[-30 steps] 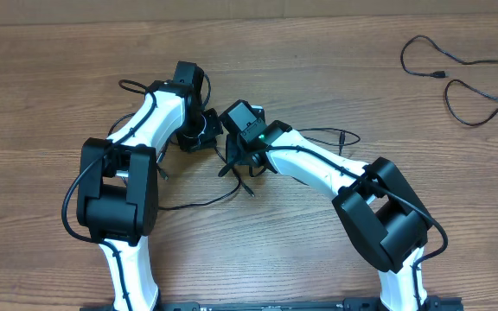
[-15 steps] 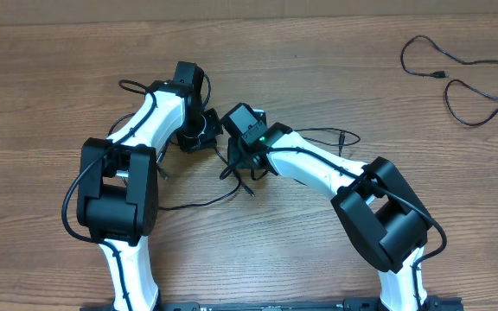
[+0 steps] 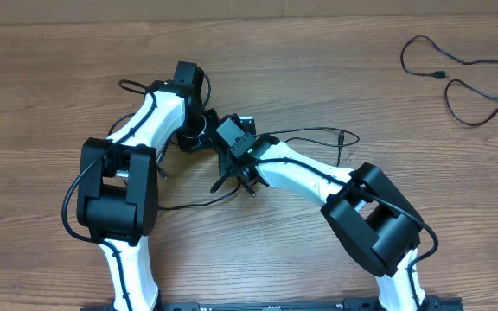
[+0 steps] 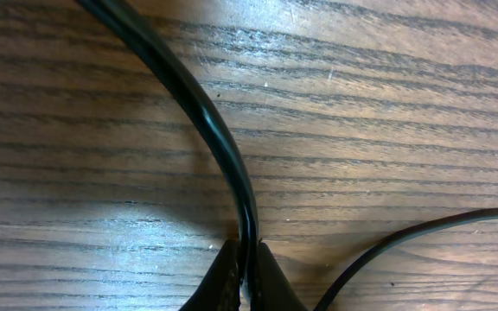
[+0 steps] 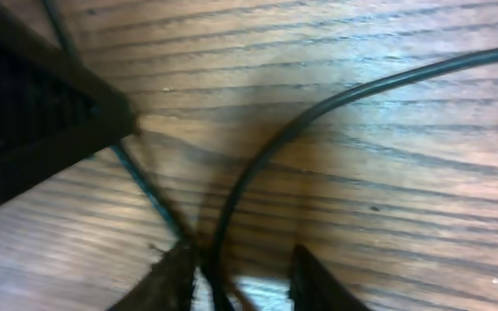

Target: Untangle cables

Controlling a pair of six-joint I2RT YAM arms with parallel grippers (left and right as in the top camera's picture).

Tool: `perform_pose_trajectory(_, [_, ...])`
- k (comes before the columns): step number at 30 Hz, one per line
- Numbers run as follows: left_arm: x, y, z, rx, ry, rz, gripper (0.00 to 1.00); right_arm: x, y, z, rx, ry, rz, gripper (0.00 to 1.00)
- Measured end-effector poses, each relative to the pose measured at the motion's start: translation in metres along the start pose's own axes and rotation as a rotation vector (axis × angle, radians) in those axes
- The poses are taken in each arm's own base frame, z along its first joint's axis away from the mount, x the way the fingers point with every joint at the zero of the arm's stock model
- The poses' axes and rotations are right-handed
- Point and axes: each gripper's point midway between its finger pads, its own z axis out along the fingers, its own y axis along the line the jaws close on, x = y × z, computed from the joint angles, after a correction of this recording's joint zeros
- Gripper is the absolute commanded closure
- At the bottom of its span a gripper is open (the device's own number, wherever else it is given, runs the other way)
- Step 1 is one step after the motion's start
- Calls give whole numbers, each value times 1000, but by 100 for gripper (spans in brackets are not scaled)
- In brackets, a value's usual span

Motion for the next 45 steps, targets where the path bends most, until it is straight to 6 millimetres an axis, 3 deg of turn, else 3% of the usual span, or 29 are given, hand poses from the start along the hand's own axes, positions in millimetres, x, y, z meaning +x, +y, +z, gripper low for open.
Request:
perform_pose_trajectory(3, [0, 0, 0, 1, 0, 0, 96, -1, -4, 1, 18, -6, 4, 79])
perform_pose_trajectory(6, [0, 0, 0, 1, 1, 0, 96, -1, -9, 2, 30, 1, 22, 96])
perform_pose_trajectory(13, [0, -1, 0, 4, 3, 0, 96, 0, -28, -3, 90, 47, 60, 96])
perform_pose_trajectory(18, [0, -1, 0, 4, 2, 0, 96, -27, -33, -21, 63, 47, 63, 96])
perform_pose_trajectory(23, [0, -1, 0, 4, 2, 0, 96, -84, -36, -86, -23, -44, 103, 96])
perform_pose_trajectory(28, [0, -1, 0, 3, 2, 0, 96, -145, -59, -187, -110, -213, 191, 96])
perform_pose_trajectory(31, [0, -1, 0, 3, 2, 0, 96, -162, -80, -233, -135, -291, 238, 96])
perform_pose_trajectory(33, [0, -1, 0, 4, 2, 0, 96, -162, -95, -251, -131, -305, 265, 96])
perform_pose_trajectory(35, [0, 0, 0, 3, 2, 0, 96, -153, -105, -254, -116, -266, 284, 89])
perform_pose_trajectory(38, [0, -1, 0, 3, 2, 0, 96, -134, -112, -243, -85, -177, 306, 76])
perform_pose_trajectory(41, [0, -1, 0, 4, 2, 0, 96, -119, -116, -221, -57, -96, 316, 71])
perform_pose_trajectory(45, [0, 0, 0, 3, 2, 0, 96, -92, -127, -177, 12, 37, 335, 65])
